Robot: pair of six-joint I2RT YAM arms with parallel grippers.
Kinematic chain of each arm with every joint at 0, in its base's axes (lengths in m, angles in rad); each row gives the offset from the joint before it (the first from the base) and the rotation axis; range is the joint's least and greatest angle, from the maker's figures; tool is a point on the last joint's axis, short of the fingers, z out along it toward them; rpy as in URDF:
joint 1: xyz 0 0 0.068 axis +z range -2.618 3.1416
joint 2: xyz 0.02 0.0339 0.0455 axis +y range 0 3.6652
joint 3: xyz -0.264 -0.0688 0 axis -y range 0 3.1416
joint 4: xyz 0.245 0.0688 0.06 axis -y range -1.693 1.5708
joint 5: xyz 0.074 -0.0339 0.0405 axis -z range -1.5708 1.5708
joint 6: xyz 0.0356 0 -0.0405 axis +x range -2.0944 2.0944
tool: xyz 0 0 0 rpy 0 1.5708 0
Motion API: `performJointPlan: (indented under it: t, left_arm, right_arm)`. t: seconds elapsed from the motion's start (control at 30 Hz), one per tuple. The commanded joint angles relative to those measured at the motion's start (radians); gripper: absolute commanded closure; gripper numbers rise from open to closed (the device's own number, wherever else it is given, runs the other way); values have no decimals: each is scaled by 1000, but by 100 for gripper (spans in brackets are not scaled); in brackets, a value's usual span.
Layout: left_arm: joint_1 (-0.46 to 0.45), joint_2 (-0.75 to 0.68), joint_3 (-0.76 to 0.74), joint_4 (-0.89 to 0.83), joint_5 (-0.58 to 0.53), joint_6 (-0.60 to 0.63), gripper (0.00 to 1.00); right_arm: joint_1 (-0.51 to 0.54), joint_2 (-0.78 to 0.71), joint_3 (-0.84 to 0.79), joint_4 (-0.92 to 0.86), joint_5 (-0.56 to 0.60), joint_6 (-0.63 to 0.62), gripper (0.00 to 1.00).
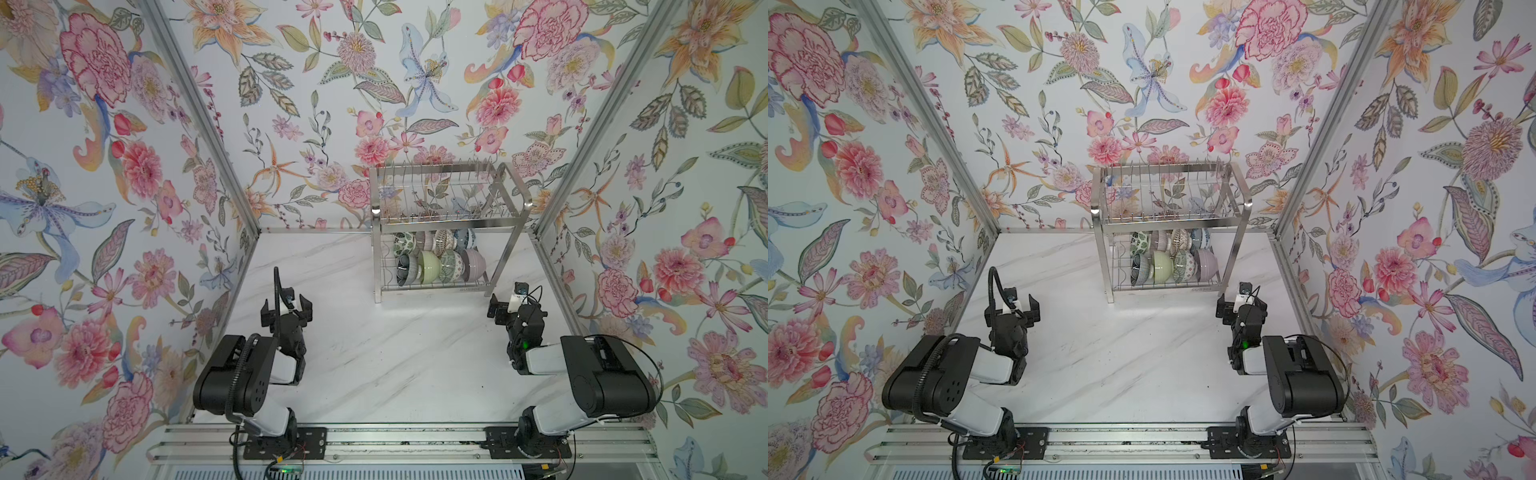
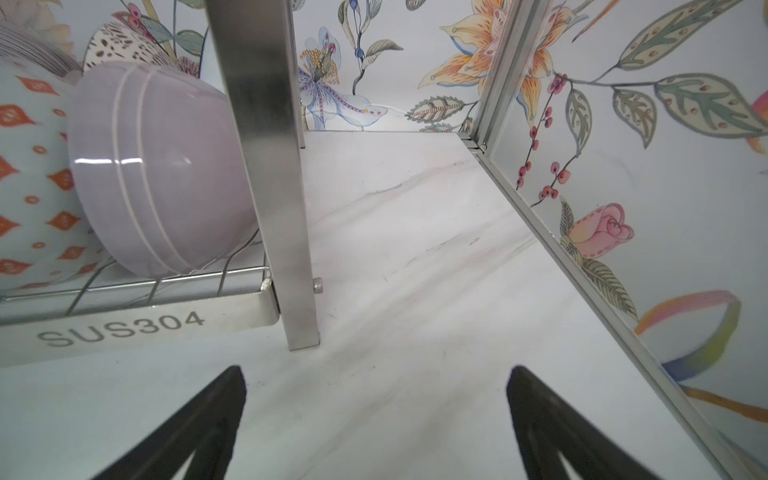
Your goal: Load the bowls into the dish rack
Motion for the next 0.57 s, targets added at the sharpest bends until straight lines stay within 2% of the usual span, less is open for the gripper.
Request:
performJointPlan:
  t: [0.0,0.53]
  left_arm:
    - [4,2,-6,92,38,-23,1]
    - [4,4,-8,104,37,-17,1]
  right_arm:
    - [0,2,-5,46,-15,14,1]
    - [1,2,-4,41,-17,14,1]
